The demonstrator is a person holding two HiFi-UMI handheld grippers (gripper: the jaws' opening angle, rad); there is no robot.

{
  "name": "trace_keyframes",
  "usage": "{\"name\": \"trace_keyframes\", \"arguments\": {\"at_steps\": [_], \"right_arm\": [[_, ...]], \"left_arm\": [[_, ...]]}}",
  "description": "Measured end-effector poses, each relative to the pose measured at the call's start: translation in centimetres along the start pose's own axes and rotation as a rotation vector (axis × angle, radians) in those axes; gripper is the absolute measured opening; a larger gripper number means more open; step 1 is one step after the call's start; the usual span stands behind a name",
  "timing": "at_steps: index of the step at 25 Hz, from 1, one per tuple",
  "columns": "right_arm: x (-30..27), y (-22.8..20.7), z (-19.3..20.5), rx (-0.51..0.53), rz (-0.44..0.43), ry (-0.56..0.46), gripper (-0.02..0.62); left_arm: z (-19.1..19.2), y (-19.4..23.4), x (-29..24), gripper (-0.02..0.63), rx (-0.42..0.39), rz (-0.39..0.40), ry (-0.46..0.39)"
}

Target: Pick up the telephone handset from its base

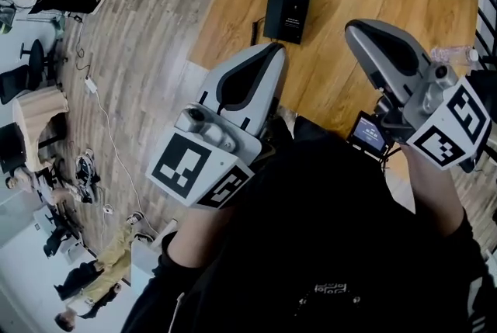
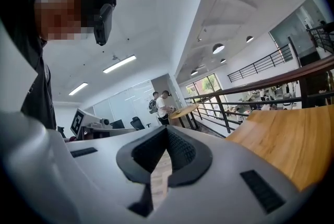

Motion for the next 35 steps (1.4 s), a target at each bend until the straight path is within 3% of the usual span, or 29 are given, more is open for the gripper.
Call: {"name": "trace_keyframes", "arguments": {"at_steps": [7,13,15,18,23,35], "right_arm": [[1.5,2.7,1.9,0.057,0.029,0.018,0.015],[3.5,1.8,3.4,0.206,0.185,0.034,0.015],[4.4,2.0,2.4,0.163,0.237,0.022,0.015],[5.2,1.9,1.2,0.069,0.32,-0.017,0.015],[5.0,2.0,0.8,0.015,0.393,-0.048,0.015],[-1.5,3.7,-1.5,0.084,0.513,-0.1,0.015]], "left_arm": [[-0.9,-1.1,-0.8,0.003,-0.052,0.155,0.007],[0.3,-2.9,-6.4,0.003,-0.076,0.413,0.095],[-0.4,-4.9,-7.1,0.003,-0.086,0.506,0.119],[-1.3,-5.7,-7.1,0.003,-0.081,0.586,0.137],[-1.2,-3.7,-7.1,0.003,-0.103,0.635,0.151],[-2.4,6.2,-3.5,0.003,-0.083,0.681,0.153]]}}
Point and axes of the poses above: the fingertips, and each gripper's own axes: x backward along the fingers, y to its left, z out of its underside, the point moved 1 cm from there along x, backward along the fingers, and after that the axes turned 9 degrees about z, right-handed, at the moved point
